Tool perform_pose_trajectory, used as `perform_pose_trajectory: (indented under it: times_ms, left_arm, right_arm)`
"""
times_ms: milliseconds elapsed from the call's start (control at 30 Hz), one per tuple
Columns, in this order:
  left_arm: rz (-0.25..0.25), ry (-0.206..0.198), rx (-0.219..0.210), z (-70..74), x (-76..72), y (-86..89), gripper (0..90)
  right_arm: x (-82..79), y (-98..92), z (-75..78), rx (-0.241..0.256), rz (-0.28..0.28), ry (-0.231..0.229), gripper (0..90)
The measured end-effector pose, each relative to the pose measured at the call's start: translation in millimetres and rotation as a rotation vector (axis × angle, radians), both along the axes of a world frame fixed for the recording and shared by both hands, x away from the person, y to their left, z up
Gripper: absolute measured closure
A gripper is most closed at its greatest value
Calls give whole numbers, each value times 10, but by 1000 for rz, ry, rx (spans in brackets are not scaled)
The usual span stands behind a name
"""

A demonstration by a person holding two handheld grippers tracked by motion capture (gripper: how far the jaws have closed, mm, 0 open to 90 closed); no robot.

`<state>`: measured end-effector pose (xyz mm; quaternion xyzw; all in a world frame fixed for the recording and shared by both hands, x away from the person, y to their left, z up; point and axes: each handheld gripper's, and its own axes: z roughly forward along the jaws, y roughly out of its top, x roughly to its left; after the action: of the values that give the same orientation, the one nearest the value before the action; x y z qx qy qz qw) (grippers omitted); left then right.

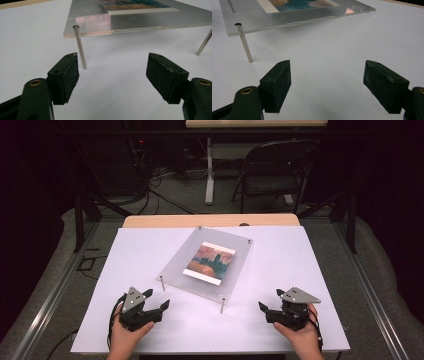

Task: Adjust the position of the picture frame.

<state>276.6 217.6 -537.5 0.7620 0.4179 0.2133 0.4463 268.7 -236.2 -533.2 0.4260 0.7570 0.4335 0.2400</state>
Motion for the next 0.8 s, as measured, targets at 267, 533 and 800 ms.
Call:
perform_pose_trajectory:
  times_ms: [267,533,800]
  left_arm:
    - [17,18,-30,-16,14,45,264]
    - [-6,61,-61,-29,30,56,363]
    - [1,87,-6,-68,97,60,421]
  right_arm:
    - [-54,107,9,-18,45,0,283]
    - [-31,171,-22,28,98,33,401]
    - [-43,168,-9,61,116,42,425]
